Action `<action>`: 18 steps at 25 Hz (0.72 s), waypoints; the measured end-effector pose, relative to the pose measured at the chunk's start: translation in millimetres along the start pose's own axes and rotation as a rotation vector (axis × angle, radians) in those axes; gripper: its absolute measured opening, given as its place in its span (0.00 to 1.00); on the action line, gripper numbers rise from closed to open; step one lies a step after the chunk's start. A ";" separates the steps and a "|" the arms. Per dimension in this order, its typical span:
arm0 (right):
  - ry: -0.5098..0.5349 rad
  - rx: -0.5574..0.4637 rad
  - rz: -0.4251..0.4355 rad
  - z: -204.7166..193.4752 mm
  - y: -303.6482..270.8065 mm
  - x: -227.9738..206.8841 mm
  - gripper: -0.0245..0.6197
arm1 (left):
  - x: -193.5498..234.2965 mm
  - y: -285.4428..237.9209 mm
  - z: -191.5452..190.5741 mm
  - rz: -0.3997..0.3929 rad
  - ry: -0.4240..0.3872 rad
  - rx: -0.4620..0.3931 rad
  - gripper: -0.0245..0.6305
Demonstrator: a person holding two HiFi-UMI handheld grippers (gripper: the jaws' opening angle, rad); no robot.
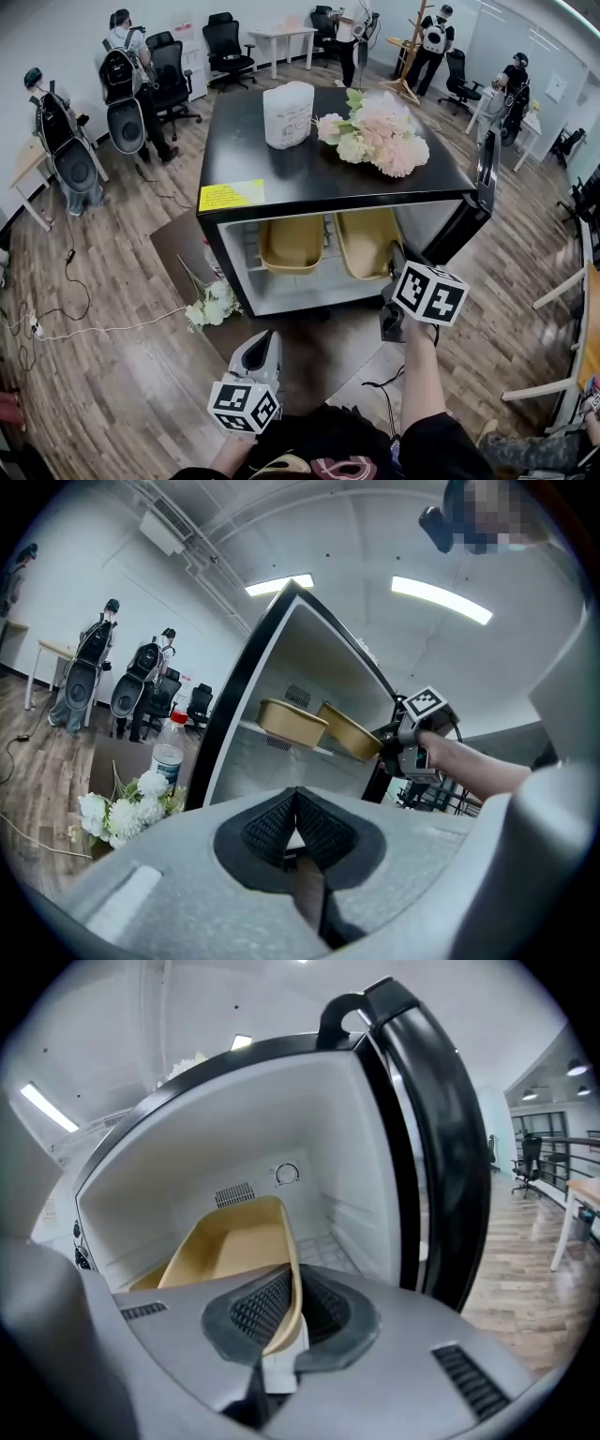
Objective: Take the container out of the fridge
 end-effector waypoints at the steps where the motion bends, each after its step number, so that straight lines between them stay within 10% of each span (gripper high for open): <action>1: -0.001 -0.002 -0.004 -1.8 4.8 -0.6 0.08 | -1.2 0.9 -0.1 -0.005 -0.002 0.000 0.05; 18: -0.009 -0.023 -0.087 -43.0 75.2 -2.1 0.08 | -18.2 21.1 -10.0 -0.100 -0.032 0.024 0.05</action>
Point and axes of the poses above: the fingertips, and each gripper's own axes: y backward along the fingers, x to its left, z out of its top, the point moved 7 cm from there along y, backward along the fingers, and after that the axes turned 2 degrees about y, right-handed, at the moved point
